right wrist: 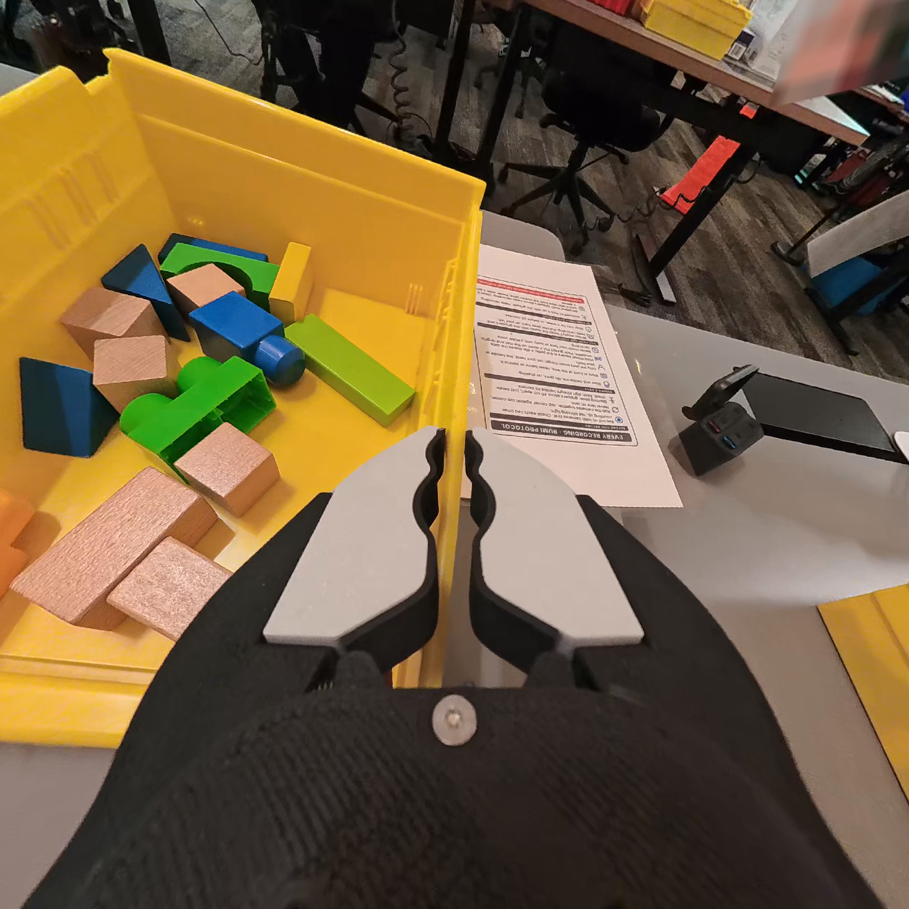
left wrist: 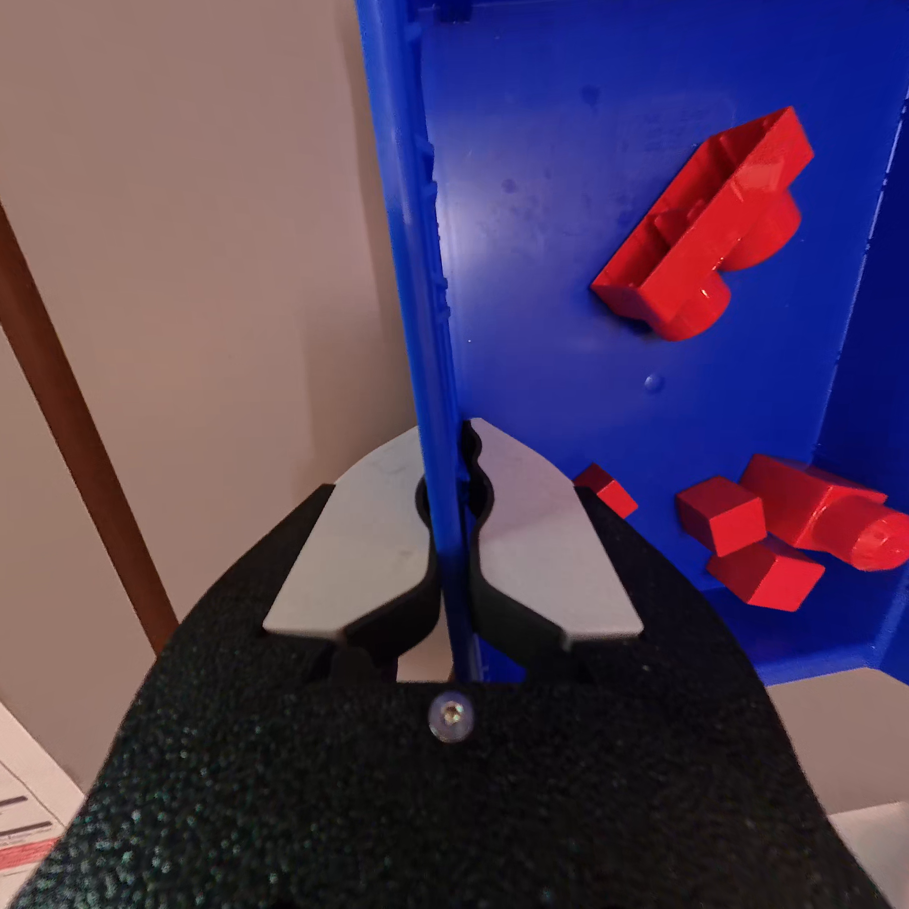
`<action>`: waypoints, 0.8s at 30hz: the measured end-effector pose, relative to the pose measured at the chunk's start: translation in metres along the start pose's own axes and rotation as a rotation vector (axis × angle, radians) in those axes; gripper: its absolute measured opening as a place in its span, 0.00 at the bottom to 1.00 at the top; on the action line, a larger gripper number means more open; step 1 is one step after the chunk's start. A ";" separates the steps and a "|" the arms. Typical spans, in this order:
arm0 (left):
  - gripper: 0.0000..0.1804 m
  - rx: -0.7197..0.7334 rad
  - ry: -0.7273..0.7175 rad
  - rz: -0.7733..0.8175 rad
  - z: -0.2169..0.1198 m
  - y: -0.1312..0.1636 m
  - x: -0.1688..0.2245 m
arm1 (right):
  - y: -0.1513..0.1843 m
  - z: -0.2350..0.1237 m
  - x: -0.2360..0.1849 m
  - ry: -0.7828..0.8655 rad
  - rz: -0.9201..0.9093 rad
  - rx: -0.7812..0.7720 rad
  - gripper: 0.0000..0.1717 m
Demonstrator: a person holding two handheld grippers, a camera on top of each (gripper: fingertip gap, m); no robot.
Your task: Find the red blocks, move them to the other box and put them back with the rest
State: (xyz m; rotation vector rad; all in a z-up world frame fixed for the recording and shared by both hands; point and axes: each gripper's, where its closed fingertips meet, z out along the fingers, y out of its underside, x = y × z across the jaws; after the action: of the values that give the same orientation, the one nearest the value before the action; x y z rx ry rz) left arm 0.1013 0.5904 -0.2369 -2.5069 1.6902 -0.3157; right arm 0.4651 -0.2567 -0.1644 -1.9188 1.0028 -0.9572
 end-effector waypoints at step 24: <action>0.31 0.556 -0.035 0.545 -0.096 0.022 0.109 | -0.057 -0.148 -0.171 -0.391 0.201 0.347 0.51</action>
State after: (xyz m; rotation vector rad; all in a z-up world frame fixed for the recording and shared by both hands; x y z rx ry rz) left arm 0.0988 0.4845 -0.1350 -1.5933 1.8602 -0.5796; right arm 0.2849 -0.1251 -0.0959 -1.5963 0.7277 -0.5666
